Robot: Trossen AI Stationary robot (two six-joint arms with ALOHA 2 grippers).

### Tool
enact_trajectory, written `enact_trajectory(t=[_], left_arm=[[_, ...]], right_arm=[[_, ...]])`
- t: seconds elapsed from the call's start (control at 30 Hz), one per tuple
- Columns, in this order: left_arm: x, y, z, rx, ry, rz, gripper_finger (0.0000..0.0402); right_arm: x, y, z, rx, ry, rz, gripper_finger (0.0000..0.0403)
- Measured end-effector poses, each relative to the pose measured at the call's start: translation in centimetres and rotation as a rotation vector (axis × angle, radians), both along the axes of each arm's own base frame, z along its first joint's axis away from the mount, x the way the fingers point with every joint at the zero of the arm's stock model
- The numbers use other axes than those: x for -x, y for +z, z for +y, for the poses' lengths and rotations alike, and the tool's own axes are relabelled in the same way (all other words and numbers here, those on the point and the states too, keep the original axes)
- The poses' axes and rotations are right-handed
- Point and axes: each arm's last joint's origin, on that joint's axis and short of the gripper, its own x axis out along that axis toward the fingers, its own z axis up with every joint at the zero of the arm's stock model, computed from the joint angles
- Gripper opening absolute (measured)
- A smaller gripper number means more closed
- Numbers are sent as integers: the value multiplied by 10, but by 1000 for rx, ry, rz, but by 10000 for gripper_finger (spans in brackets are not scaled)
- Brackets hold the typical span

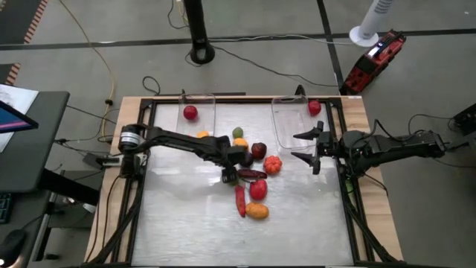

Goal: Sort produce into baskets
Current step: Put the garlic into the right transparent bin

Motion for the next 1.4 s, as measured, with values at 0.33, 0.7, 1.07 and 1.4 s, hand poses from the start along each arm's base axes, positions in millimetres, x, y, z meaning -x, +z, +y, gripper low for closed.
enact_trajectory(t=[0.33,0.7,1.07,1.4], left_arm=[[0,-13,16,67,69,35,252],[0,-16,16,80,70,46,161],[-20,36,18,57,4,-21,135],[-49,99,22,-28,4,-330,134]], right_arm=[[0,0,0,-6,-1,3,335],[0,-1,0,-5,-1,5,335],[25,12,-3,-29,-3,-32,335],[36,13,-4,-54,-6,-55,335]])
